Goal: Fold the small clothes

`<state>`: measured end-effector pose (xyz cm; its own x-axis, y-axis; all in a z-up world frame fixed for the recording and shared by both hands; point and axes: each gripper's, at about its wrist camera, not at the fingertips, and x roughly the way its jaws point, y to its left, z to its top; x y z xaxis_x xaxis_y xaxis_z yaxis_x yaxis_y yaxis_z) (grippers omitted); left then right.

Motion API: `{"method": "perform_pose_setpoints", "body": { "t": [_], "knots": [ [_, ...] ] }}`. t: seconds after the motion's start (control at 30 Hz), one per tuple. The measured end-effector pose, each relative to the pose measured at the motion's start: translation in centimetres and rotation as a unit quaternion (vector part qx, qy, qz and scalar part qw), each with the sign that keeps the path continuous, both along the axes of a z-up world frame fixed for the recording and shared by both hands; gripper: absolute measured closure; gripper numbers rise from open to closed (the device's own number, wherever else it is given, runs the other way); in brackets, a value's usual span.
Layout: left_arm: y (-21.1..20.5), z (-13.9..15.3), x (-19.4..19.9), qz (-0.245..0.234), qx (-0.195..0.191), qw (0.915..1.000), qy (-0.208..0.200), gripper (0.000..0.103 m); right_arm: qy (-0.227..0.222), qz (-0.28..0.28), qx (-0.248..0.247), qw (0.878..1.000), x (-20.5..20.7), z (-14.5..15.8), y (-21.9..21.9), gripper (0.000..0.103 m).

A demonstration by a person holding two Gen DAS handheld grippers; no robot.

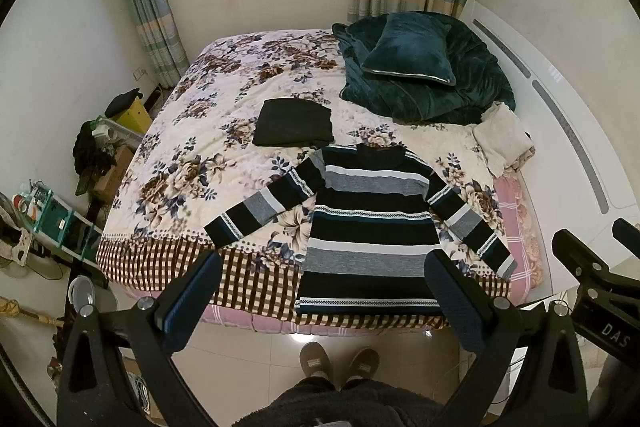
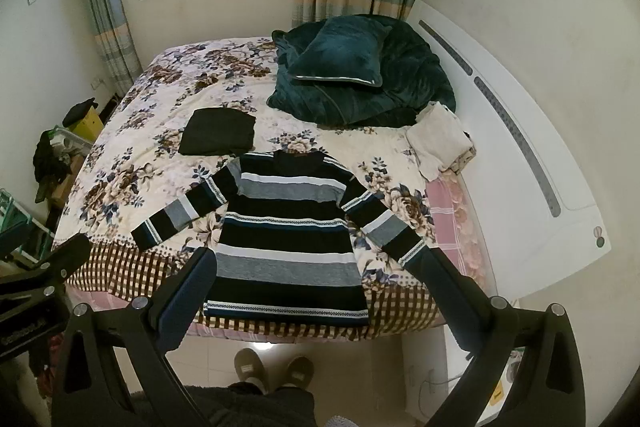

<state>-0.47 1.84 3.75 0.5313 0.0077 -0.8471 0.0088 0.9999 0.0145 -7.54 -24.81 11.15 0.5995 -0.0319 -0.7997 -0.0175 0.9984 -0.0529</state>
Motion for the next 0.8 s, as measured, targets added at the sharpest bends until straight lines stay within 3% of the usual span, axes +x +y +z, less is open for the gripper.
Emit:
{"method": "perform_pose_setpoints", "body": {
  "t": [0.8],
  "knots": [
    [-0.1, 1.1, 0.3, 0.001, -0.001, 0.9999, -0.012, 0.000, -0.012, 0.003, 0.002, 1.000, -0.5, 0.9, 0.6, 0.000]
  ]
}}
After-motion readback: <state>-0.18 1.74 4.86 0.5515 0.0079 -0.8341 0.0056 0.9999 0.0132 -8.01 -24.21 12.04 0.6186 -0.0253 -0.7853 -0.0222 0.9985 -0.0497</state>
